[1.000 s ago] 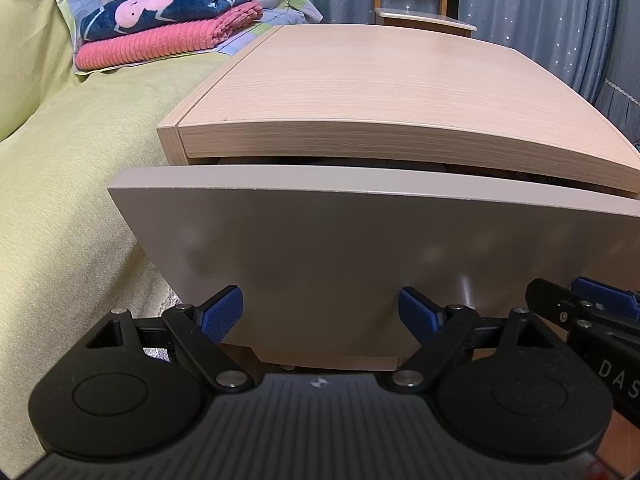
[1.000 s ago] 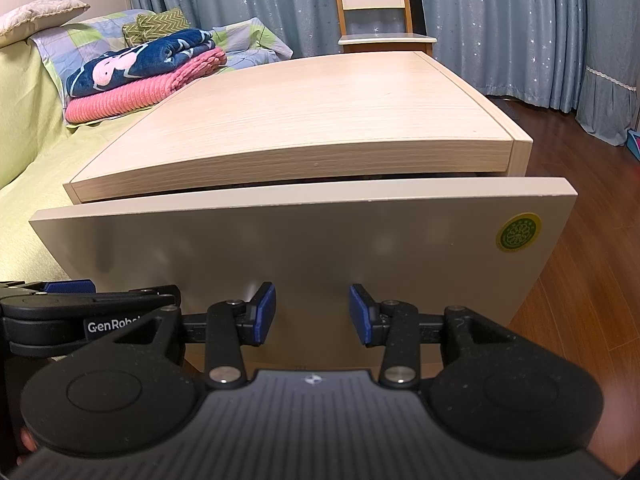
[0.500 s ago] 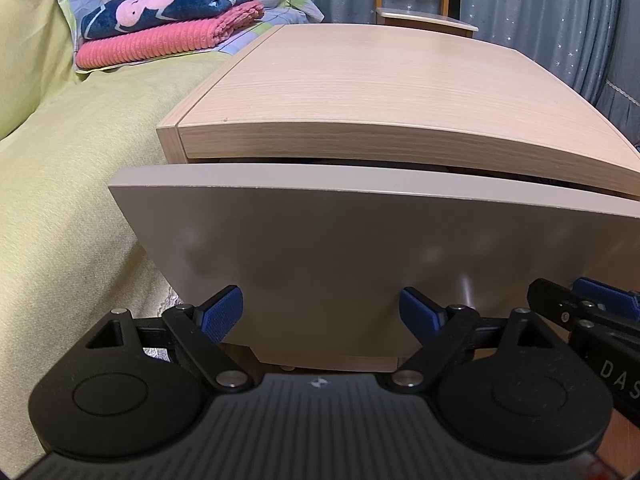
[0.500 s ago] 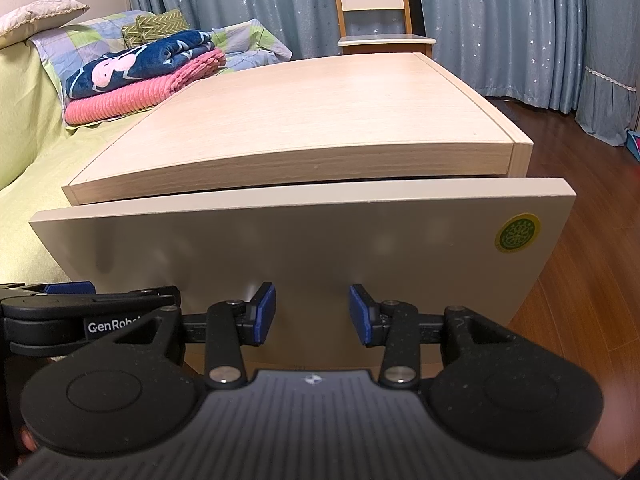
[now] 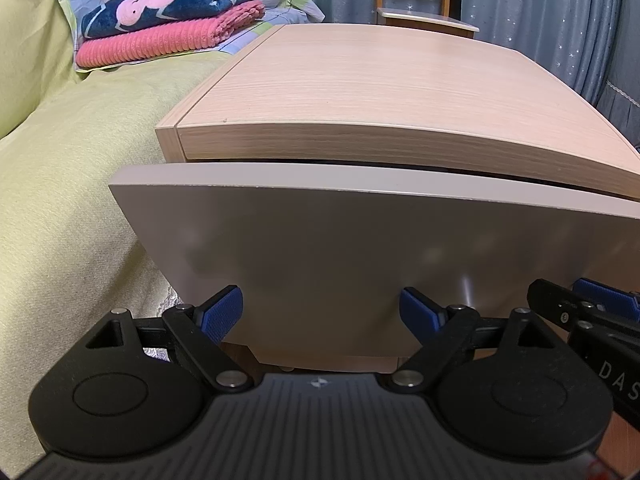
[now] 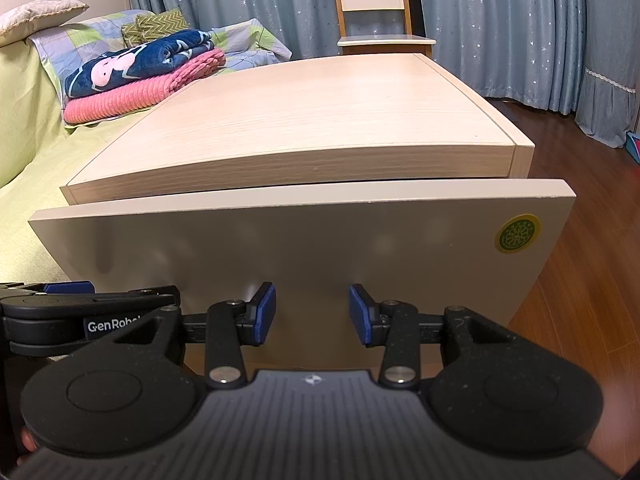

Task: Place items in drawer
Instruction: 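Press the drawer front with both tools side by side to close it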

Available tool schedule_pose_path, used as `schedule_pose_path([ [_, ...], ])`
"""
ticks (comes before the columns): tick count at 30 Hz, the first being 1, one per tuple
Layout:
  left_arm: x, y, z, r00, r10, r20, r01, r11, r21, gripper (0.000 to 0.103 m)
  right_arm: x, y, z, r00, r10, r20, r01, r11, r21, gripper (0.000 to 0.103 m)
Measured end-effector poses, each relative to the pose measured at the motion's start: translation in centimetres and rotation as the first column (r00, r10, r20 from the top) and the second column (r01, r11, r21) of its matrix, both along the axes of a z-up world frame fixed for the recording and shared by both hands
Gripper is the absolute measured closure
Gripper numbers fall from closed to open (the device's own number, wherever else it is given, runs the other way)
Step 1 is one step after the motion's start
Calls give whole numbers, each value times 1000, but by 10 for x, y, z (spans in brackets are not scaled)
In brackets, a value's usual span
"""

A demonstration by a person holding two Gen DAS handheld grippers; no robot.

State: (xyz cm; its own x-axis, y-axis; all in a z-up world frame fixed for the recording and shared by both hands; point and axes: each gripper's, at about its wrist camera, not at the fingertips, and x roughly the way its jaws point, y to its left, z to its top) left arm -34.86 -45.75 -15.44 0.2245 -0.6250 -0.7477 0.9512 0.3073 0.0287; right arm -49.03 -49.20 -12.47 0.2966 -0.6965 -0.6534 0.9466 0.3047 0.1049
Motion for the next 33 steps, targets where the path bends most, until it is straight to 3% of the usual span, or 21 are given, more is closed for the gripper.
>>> schedule_pose_path([
  [33,3,-4,1,1000,6,-7,-6,1000,0,15,7,-3,2,1000,1,-5,-1,1000,-4,67],
])
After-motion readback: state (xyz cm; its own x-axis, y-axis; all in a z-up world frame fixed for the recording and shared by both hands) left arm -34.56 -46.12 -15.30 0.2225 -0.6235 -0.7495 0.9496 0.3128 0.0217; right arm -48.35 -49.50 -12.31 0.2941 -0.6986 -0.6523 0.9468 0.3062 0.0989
